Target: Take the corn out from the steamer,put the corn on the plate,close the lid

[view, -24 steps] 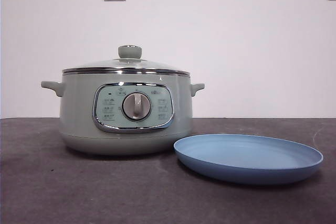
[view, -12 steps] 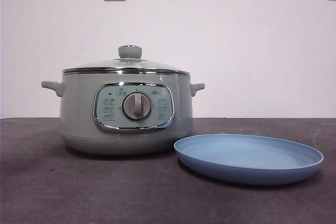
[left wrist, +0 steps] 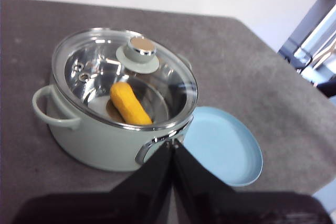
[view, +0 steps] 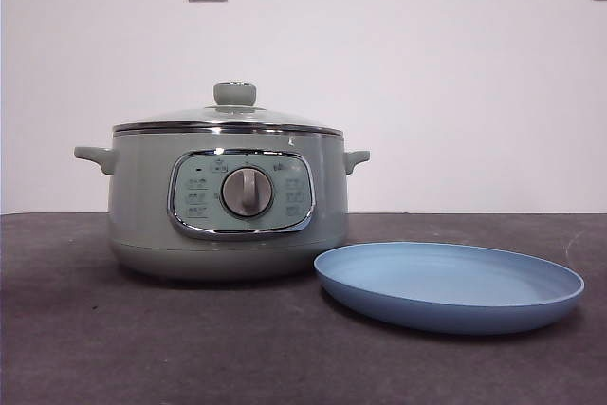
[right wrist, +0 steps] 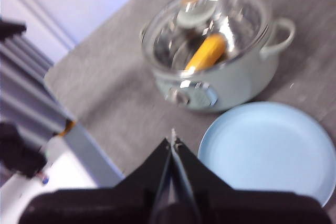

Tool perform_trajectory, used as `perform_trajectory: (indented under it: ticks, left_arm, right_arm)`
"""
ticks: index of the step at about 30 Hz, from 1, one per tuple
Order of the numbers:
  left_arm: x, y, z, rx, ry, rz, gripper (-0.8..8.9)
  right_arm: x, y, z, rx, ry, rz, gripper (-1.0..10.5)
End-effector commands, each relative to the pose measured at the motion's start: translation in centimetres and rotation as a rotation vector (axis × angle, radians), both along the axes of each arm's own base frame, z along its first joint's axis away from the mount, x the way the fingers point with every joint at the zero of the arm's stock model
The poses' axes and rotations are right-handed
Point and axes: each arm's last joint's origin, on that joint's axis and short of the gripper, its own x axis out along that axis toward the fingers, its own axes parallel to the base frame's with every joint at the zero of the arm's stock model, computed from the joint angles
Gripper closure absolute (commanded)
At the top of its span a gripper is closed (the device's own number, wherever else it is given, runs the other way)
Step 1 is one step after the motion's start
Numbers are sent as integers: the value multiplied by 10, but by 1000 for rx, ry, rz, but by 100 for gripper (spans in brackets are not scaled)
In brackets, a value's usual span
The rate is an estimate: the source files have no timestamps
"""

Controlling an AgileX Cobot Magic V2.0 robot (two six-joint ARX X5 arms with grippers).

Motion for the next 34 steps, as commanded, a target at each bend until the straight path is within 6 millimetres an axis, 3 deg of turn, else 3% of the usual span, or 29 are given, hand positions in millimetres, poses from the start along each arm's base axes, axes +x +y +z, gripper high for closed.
perform_trajectory:
  ticks: [1,6,8,10,12,17,23,34]
  left_arm:
    - [-1,0,2,27,-24,-18,818]
    - [-1,0,2,19,-15,-14,775]
    - [-1,0,2,19,-12,-14,627]
    - [-1,0,2,19,-10,-14,382]
    - [-1,0,2,19,-11,-14,269]
    - [0,-1,3,10,-23,-34,274]
    - [16,-1,8,9,-90,-34,274]
    - [89,-19,14,9,-134,-109,275]
  right_arm:
    - [0,2,-1,-24,-24,33,957]
    - [0,2,-1,-23,-24,33,882]
    - [0,2,-1,-22,-22,32,740]
    - [0,2,-1,-17,-11,22,530]
    - [0,2,-1,-19,-10,19,392]
    - [1,2,-1,-19,-11,19,378]
    - [1,2,-1,-19,-11,19,379]
    - [2,1,-1,-52,-16,-18,379]
